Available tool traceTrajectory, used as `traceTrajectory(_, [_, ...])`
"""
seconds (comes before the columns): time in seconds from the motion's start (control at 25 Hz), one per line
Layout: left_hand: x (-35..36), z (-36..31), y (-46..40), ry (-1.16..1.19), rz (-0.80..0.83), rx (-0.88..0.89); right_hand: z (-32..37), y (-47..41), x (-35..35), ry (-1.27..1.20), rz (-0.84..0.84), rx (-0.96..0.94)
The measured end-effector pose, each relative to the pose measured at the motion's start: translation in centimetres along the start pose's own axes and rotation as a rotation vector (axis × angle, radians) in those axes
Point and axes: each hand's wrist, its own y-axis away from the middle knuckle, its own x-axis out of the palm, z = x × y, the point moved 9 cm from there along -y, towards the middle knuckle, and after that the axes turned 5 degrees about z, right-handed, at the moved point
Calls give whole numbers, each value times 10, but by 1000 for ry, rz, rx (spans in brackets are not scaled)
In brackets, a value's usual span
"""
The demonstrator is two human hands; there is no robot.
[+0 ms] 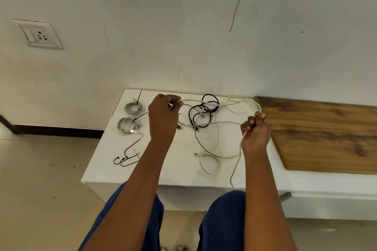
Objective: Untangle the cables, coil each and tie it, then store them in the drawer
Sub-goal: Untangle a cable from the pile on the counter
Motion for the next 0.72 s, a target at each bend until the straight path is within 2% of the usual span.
traceTrajectory(0.2, [-22, -15, -3, -28, -135, 149, 3, 0, -16, 92, -82, 27])
traceTrajectory(0.32, [-34, -25, -1, -61, -228, 238, 2, -1, -25, 349, -132, 71])
traceTrajectory(0.4, [-34, -31, -1, -25, -214, 277, -1, -1, -22, 546, -78, 111])
traceTrajectory(0.52, [-30, -40, 0, 8, -171, 317, -9, 4, -11, 614, 46, 197])
traceTrajectory(0.72, [-20, -54, 8, 42, -117, 371, -6, 16, 27, 768, 312, 109])
